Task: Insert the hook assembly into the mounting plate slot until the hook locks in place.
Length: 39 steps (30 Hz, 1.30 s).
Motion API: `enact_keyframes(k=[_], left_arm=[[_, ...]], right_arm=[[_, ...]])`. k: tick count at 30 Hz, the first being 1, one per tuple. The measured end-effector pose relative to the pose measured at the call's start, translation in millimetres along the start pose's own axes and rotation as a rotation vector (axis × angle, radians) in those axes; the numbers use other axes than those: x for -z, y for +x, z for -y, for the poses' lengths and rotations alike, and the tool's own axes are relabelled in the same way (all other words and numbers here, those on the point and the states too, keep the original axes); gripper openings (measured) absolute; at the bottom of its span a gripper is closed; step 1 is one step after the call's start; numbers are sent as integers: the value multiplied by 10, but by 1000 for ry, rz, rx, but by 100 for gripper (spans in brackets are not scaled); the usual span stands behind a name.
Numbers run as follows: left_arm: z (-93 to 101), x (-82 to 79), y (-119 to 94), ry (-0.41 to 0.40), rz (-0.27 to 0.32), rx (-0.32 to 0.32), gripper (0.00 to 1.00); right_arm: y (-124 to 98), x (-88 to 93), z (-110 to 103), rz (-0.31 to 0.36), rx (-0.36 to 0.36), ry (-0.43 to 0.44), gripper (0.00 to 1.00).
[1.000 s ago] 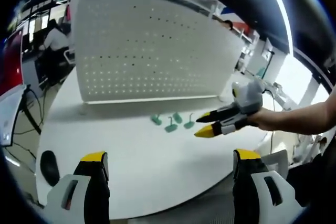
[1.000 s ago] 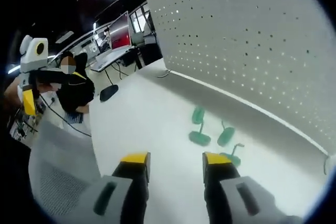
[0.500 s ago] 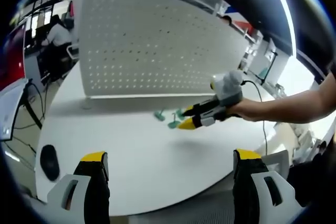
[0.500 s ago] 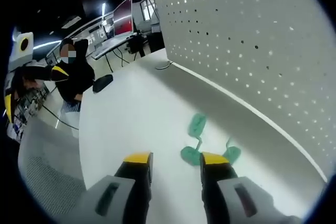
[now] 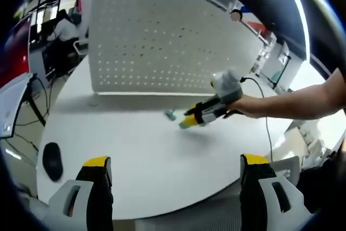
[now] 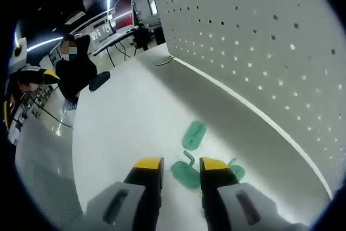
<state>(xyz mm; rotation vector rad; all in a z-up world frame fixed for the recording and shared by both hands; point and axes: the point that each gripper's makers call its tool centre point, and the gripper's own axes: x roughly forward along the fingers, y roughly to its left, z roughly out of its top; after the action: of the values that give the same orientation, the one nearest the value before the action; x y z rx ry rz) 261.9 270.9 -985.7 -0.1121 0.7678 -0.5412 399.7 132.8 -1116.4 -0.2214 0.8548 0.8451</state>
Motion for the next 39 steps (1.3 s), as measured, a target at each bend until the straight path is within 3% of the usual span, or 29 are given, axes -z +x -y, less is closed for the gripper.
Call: enact_keyframes(k=[10,20,32,39], left_arm=[[-62,23,-3,-23,3,-19,100],[-60,27,-6,-30,5,-24,100],[-27,-36,-37,-22,25,-25,100],[1,-123,-52,-10,44,-25,100]], right_arm=[[39,-29,22,-56,-54,-81,16],[4,-17,-23,-93,-80,-123,2],[-50,-51,-67,-71,-68,-98,0],[-210,-235,-51,4,-31,-57,0]])
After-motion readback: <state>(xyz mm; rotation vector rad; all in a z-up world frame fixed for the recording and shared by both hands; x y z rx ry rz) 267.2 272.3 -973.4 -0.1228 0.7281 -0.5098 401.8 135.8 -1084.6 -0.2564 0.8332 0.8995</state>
